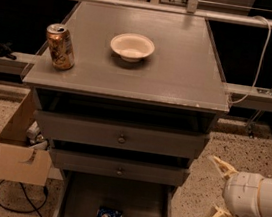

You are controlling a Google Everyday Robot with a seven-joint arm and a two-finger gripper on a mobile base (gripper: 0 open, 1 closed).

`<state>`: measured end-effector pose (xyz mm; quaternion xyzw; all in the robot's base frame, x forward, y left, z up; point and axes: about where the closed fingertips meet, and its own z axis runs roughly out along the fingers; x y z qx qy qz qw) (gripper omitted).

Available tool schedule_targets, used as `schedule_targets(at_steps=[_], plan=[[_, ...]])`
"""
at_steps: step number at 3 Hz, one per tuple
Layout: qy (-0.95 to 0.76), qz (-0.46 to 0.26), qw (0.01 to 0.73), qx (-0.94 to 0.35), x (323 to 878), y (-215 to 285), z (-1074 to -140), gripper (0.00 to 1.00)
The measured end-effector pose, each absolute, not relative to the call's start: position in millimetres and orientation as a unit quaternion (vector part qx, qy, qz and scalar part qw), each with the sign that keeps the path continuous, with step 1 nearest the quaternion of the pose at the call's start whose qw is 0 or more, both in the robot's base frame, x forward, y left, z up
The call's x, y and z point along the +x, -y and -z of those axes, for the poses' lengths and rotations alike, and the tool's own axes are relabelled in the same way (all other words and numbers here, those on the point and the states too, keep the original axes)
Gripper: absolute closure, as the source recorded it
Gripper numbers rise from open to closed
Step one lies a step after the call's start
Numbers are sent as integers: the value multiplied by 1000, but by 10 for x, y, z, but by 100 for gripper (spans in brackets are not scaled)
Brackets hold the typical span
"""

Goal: Pick pepsi can from bottom drawer and place on counter

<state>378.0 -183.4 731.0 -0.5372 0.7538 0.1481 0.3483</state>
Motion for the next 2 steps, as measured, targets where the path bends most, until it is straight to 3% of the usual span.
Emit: schedule_targets(at_steps=[2], plan=[[-747,-121,337,-560,3830,1946,-7054,0]])
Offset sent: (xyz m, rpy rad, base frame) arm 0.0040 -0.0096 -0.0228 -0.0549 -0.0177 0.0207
